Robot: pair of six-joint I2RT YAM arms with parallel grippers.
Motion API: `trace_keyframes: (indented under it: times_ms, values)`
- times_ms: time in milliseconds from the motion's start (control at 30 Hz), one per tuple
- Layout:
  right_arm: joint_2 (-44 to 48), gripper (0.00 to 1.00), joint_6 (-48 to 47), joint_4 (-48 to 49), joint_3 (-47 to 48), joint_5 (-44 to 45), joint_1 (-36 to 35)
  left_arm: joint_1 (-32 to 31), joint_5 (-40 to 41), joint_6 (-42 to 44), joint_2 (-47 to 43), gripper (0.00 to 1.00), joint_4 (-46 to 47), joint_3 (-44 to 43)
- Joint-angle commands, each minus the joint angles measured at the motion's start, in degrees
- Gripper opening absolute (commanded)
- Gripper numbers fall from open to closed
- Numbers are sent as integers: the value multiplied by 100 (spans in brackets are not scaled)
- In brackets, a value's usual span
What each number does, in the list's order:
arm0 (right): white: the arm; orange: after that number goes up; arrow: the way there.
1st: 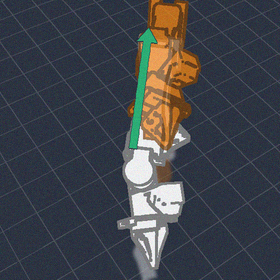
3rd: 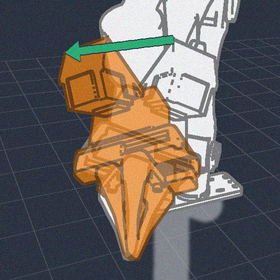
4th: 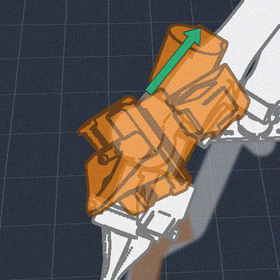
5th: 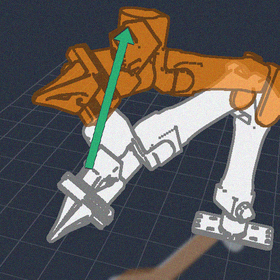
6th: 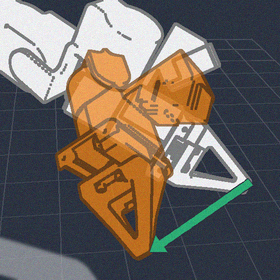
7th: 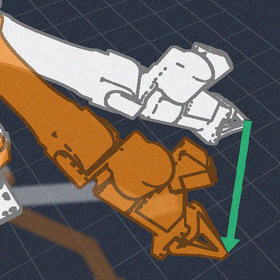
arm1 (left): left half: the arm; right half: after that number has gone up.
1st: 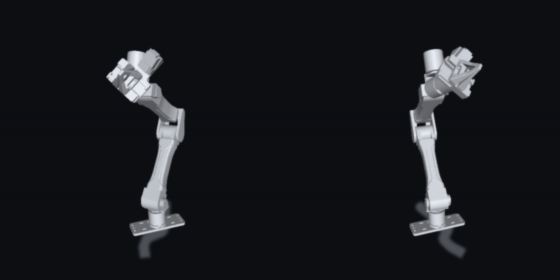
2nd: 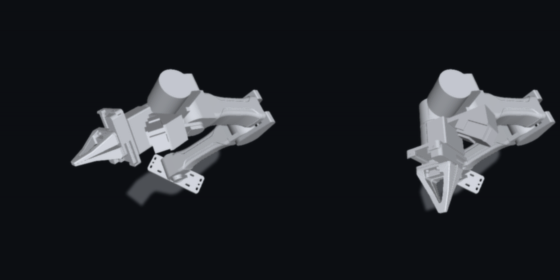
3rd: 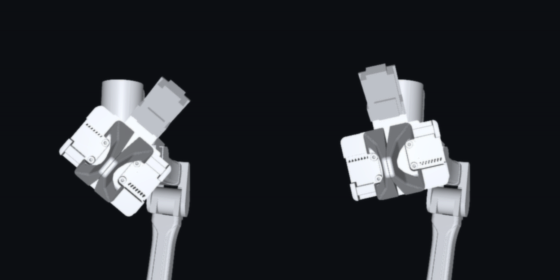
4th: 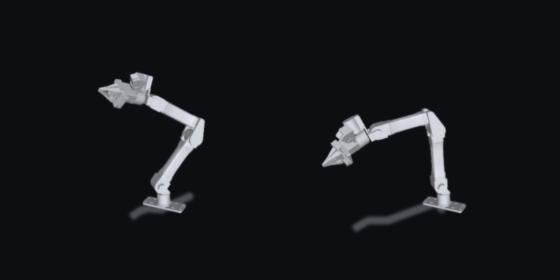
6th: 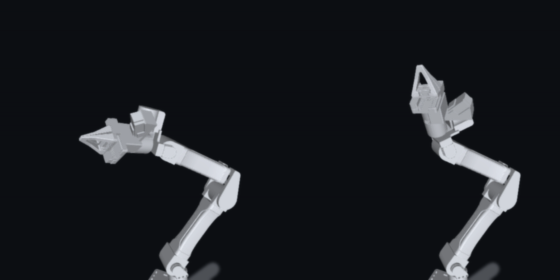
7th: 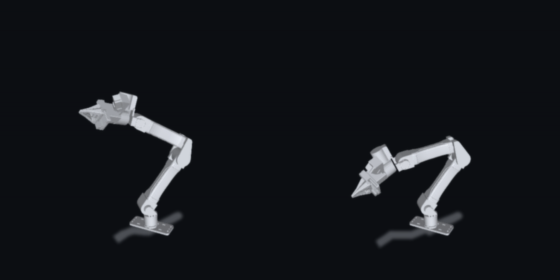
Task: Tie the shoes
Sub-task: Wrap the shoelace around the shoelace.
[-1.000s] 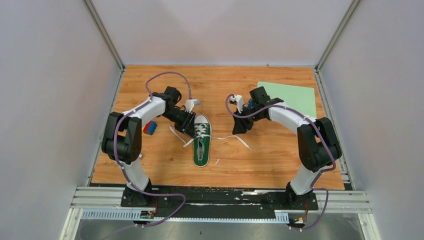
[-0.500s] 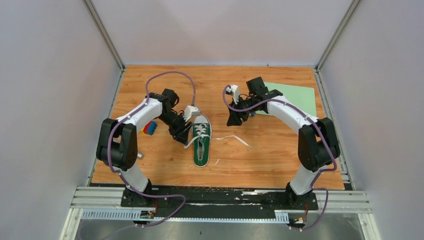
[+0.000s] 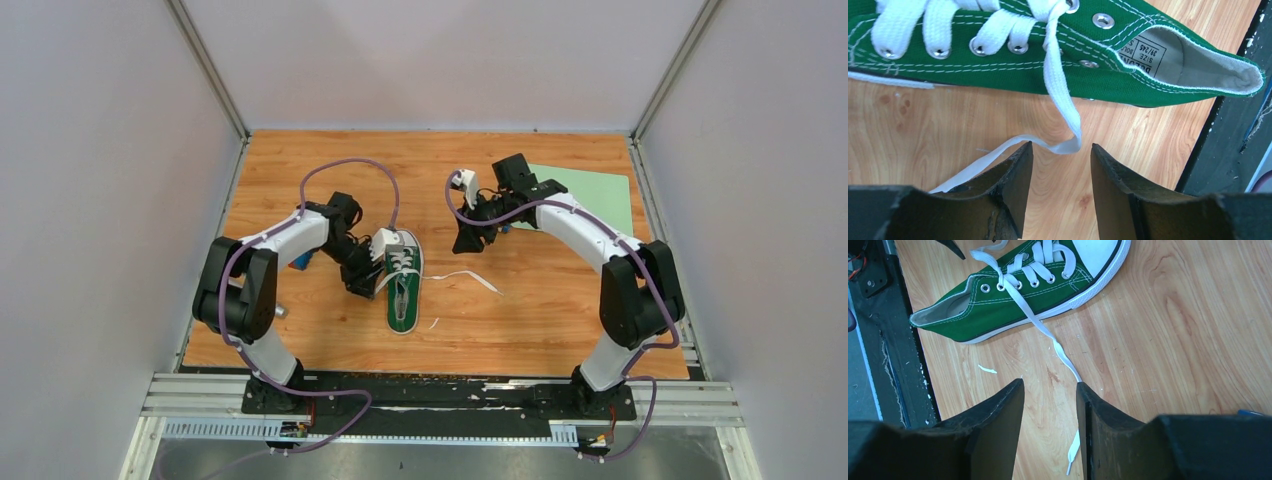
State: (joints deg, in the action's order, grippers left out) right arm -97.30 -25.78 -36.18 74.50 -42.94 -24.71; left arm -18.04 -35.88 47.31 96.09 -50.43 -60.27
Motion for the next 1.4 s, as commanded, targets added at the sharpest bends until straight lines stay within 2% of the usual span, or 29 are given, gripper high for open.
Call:
trace_keyframes:
  times_ms: [0,100,167,233,300,533,667,833,967,1200,1367]
  values:
    - [133,44,-6,48,30,-84,-58,-132,-93,128,-187,53,328,134]
    - [81,44,4,50,96,-68,-92,-182,-117,82,-175,47,455,235]
    - [47,44,12,48,146,-57,-116,-194,-117,63,-128,33,479,260]
    - [49,43,10,50,184,-49,-134,-191,-132,126,-78,11,352,209]
    - [78,43,-41,35,211,-48,-180,-191,-164,248,-77,1,53,107]
    - [606,42,-654,366,31,105,-593,-186,-627,425,-20,0,-1621,-744]
    - [908,42,-1595,969,-360,433,-1087,-182,-1120,533,644,0,-2700,-1427]
    - [599,40,-2110,1499,-194,601,-1483,-178,-1920,294,1589,0,-3657,-2201]
    - [484,39,-2669,1796,-266,534,-1665,-157,-2458,68,2005,0,-3919,-2537]
    - [387,38,-3117,2052,-444,25,-1730,-116,-2478,-282,2645,0,-4366,-3135]
    - [253,37,-3277,2038,-469,-273,-1795,5,-2569,-894,3068,0,-4459,-3312]
